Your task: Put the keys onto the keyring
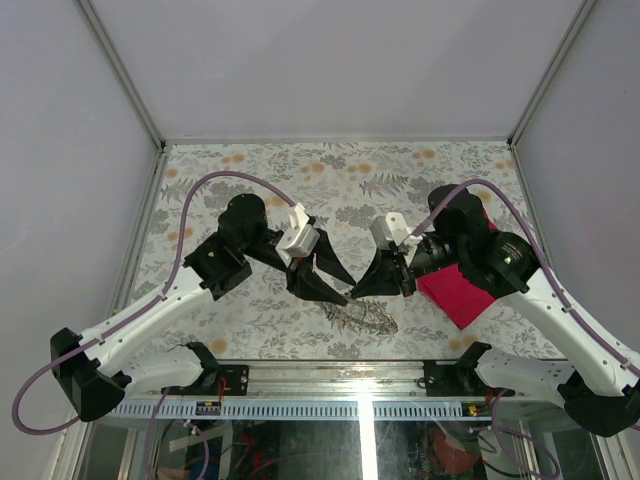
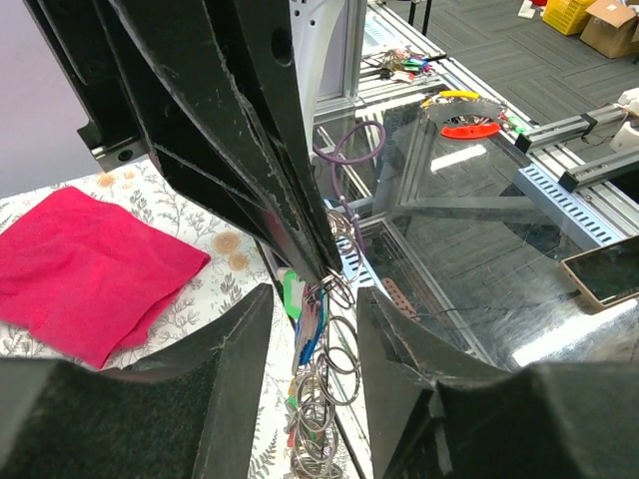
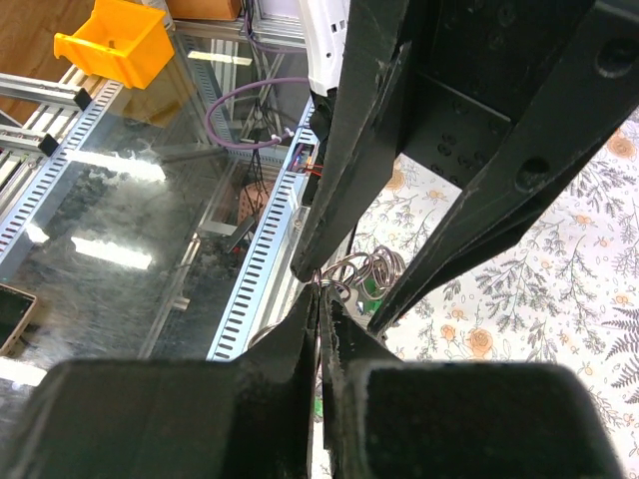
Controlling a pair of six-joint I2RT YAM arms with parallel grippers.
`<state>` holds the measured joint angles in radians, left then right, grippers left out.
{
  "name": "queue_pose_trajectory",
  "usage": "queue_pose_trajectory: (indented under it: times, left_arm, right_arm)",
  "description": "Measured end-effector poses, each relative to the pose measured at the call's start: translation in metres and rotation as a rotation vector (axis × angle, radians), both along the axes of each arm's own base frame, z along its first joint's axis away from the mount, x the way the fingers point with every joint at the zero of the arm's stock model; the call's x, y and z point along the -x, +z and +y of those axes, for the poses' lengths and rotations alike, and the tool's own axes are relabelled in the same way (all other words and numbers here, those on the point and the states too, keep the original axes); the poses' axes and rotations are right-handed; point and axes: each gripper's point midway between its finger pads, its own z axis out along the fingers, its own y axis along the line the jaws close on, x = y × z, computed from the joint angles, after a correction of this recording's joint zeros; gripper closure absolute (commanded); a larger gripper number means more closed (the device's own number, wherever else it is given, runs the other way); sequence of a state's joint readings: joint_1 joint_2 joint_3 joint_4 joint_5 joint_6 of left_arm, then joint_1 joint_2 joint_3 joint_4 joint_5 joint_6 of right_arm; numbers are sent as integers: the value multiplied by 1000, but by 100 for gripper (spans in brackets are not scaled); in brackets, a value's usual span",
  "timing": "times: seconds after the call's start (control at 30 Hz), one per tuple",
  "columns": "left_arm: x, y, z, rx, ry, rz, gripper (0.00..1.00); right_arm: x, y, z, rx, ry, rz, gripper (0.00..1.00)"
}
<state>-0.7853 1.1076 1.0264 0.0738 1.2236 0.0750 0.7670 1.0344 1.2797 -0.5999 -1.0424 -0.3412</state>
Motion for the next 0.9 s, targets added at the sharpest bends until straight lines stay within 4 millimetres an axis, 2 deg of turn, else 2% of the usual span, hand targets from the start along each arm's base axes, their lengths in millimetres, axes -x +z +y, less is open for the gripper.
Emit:
queue_pose_trajectory:
  times: [0.1, 0.37, 0.43, 0.5, 0.53, 0.9]
  left_arm:
    - [0, -4, -3, -9, -6, 8, 63]
    - [4, -3, -5, -11, -29, 9, 83]
    - [4, -4, -5, -13, -31, 11, 80]
    - [5, -4, -5, -14, -34, 11, 67]
    - [5, -4, -4, -14, -35, 10, 65]
    - [12, 1, 2, -7, -38, -2, 66]
  right_arm:
    - [0, 1, 0, -3, 0, -3, 100]
    - [1, 1, 0, -6, 7, -1, 100]
    - [2, 1, 0, -5, 10, 3, 100]
    - [3, 1, 0, -3, 13, 8, 100]
    - [3, 1, 0, -4, 13, 7, 100]
    - [3, 2, 0, -9, 17, 4, 100]
